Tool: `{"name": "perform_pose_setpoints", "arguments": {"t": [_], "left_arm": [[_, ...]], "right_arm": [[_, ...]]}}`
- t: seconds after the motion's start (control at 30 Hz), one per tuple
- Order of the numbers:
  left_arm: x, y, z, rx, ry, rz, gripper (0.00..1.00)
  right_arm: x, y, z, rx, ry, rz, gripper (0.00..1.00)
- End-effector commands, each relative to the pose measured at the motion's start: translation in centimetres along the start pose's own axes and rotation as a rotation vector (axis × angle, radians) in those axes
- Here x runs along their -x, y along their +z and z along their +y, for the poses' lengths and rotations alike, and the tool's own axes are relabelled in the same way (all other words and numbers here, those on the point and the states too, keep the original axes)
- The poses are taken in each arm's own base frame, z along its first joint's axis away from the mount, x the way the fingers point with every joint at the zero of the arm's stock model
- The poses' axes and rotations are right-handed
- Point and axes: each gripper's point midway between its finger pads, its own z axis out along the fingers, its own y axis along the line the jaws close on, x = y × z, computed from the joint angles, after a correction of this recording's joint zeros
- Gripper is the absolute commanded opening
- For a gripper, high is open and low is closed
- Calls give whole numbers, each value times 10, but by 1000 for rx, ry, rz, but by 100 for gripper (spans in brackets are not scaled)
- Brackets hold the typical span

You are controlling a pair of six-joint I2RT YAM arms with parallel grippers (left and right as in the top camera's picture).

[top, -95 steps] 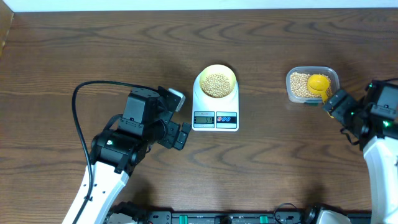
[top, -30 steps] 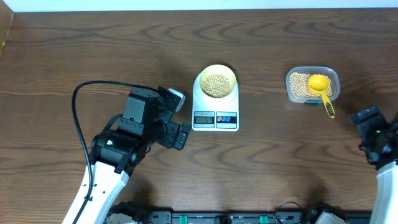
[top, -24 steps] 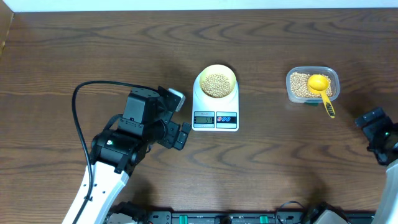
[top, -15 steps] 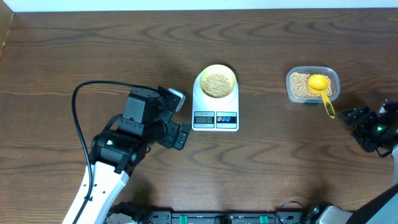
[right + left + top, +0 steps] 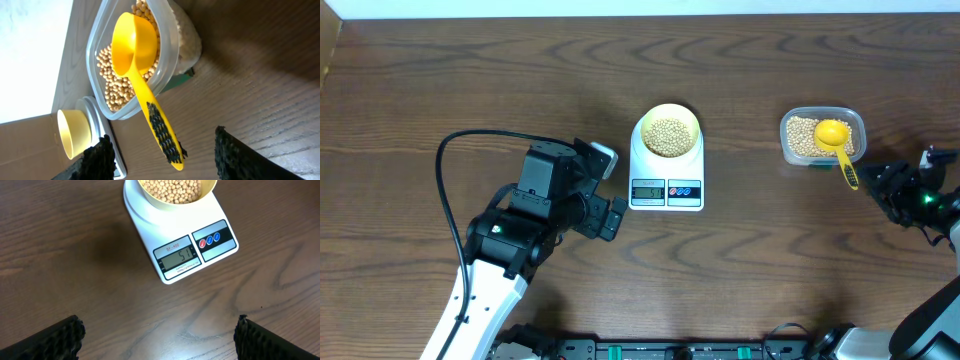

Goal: Scoop item into bowl and weigh 50g on scale
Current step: 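Grasp the yellow scoop handle with the right gripper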

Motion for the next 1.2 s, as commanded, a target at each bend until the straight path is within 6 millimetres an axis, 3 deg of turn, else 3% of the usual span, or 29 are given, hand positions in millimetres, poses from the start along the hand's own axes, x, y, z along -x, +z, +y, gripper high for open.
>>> {"name": "perform_pose_setpoints", "arguments": {"t": [0.0,0.57,0.77,1.17], "left_arm": [[1,0,0,-5,-1,-2,98],[1,0,0,-5,-1,-2,98],[1,0,0,-5,-1,-2,98],[1,0,0,-5,-1,-2,98]], "right_arm": [[0,1,4,30,-13,5,60],[1,15,-3,-86,-53,1,61],[3,20,4,-83,-81,-4,61],[-3,39,-10,-65,-23,50,63]]}}
